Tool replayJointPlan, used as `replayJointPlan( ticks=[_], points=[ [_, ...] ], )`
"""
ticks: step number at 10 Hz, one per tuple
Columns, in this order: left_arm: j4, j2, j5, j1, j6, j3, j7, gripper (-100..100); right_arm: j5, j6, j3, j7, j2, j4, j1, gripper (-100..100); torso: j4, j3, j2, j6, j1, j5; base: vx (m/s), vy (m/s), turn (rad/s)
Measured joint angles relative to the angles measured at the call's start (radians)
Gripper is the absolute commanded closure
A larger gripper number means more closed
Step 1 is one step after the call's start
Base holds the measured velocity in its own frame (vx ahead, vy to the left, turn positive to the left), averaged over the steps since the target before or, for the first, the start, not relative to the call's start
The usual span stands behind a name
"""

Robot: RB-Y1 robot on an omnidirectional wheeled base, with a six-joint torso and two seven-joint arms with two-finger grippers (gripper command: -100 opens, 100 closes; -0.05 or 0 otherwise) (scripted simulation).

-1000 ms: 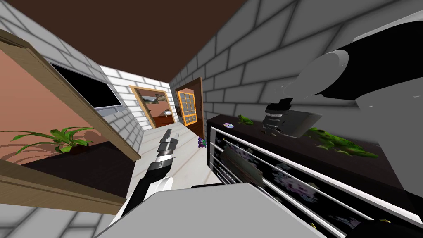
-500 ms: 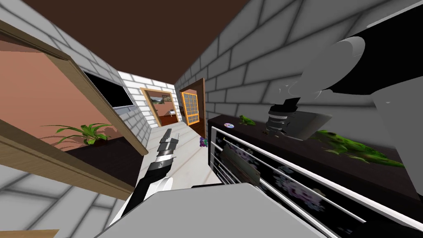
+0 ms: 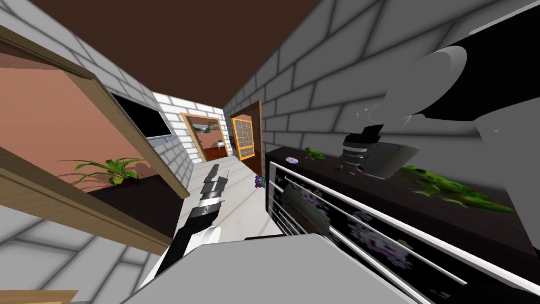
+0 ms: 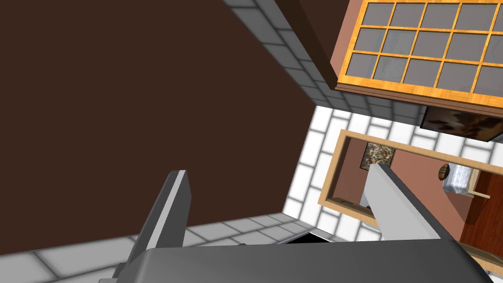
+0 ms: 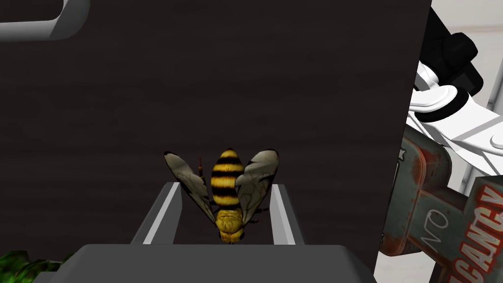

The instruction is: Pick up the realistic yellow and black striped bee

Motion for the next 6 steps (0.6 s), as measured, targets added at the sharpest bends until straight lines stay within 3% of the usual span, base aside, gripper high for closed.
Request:
replayJointPlan(
  ticks=[1,2,6],
  points=[
    [0.0,0.0,0.0,0.0,0.0,0.0,0.0,0,0.0,0.0,0.0,0.0,0.0,0.0,0.0,0,0.0,0.0,0.0,0.0,0.0,0.0,0.0,0.0,0.0],
    [0.0,0.0,0.0,0.0,0.0,0.0,0.0,0,0.0,0.0,0.0,0.0,0.0,0.0,0.0,100,0.0,0.0,0.0,0.0,0.0,0.0,0.049,0.041,-0.26],
    [0.0,0.0,0.0,0.0,0.0,0.0,0.0,0,0.034,-0.066,-0.082,0.012,0.036,0.128,0.066,100,-0.002,-0.002,-0.003,0.001,0.003,-0.001,0.037,0.063,-0.164]
  ],
)
